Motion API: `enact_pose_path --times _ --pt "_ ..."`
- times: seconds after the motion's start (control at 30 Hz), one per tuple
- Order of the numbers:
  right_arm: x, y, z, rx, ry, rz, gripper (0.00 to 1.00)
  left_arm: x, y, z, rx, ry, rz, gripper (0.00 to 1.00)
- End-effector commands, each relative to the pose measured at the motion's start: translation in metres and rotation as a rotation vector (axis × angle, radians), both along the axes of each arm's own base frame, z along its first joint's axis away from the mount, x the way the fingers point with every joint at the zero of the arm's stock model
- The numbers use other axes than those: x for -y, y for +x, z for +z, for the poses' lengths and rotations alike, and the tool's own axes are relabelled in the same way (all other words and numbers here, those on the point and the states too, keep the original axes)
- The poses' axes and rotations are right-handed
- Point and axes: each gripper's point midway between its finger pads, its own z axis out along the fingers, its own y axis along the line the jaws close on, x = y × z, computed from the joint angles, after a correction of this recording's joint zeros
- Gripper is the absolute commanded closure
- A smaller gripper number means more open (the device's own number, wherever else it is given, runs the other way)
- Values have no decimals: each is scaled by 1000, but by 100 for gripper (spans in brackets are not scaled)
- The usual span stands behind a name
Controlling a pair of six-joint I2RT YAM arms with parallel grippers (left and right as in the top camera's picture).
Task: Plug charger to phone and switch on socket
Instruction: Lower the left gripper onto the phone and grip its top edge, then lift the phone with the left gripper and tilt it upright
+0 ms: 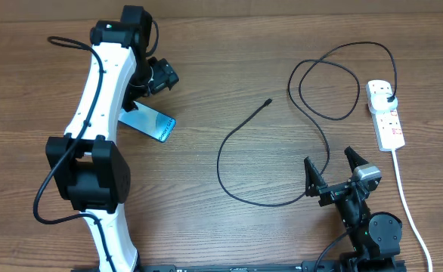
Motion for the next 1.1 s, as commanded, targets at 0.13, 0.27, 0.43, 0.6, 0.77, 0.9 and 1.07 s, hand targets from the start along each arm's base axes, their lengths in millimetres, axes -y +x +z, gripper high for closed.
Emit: enact_pose_path --times 0.13,0.27,0.43,0.6,0.77,0.9,1.07 --pt "0 0 -3 -1 3 -1 0 -11 2 -1 -8 8 202 0" --pt "0 0 -3 -1 3 -1 0 -16 -1 -5 -31 -31 278 0" --pt "0 0 -3 -1 3 -1 0 -22 -12 -30 -118 -43 298 0" --pt "0 0 -3 -1 3 -1 0 -20 -19 -64 -219 -53 259 1" --pt "0 0 -3 -1 3 -1 0 -30 -26 -88 -296 -52 255 3" --pt "0 0 -3 -1 3 -1 0 -48 -25 -95 -305 -63 294 3" --pt "0 0 -3 -1 3 -1 0 -52 -2 -99 -217 -98 304 3"
